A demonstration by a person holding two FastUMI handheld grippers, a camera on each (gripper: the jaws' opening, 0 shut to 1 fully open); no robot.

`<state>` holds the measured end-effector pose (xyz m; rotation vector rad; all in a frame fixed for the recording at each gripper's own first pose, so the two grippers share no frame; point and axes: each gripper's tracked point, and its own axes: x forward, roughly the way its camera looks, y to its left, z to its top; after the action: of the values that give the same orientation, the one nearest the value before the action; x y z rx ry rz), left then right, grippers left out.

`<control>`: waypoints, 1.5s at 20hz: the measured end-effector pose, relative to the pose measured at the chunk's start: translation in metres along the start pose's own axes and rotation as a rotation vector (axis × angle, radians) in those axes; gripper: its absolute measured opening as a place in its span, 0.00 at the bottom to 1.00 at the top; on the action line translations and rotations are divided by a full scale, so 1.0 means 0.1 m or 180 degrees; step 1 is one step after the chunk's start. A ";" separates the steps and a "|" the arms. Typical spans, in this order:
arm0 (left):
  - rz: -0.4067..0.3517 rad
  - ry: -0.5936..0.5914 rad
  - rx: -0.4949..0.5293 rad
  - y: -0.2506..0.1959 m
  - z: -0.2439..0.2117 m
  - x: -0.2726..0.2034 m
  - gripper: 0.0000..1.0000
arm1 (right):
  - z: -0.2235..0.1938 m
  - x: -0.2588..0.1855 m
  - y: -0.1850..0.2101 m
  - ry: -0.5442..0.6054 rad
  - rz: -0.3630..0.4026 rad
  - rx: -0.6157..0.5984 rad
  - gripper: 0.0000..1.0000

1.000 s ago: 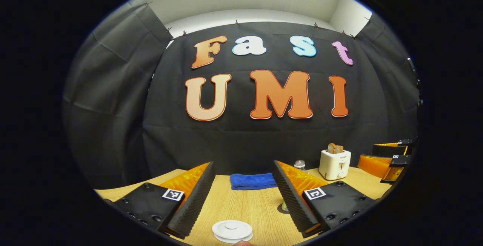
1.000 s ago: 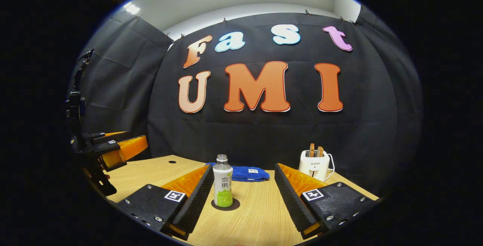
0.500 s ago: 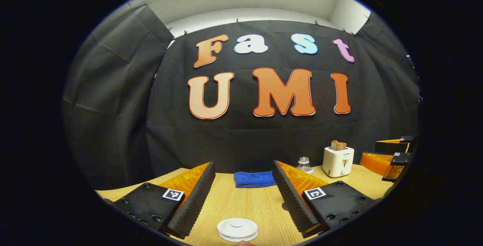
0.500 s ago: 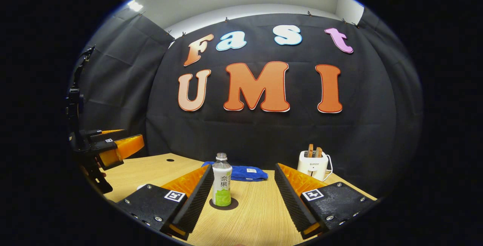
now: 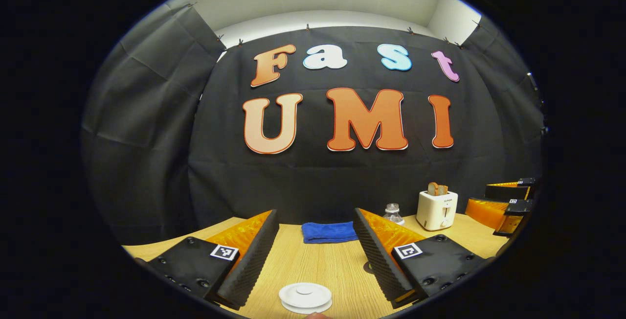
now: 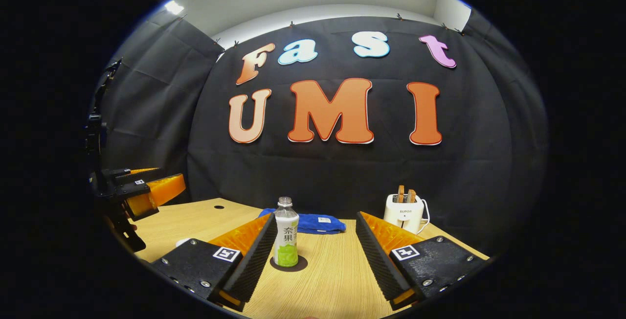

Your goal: Open the teacup lid with one hand, grasp the water bottle and pour water into the teacup with the other hand; after pouring, place the water bottle on the coaster and then close the teacup lid.

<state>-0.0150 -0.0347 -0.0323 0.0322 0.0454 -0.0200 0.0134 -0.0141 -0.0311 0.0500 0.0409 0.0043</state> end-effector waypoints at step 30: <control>0.0072 -0.0190 0.0012 0.15 0.10 -0.11 0.95 | -0.01 0.03 0.05 0.0014 -0.0015 -0.0026 0.97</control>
<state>-0.0257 -0.0200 -0.0210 0.0358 -0.0145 0.0016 0.0167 -0.0090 -0.0318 0.0417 0.0453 0.0000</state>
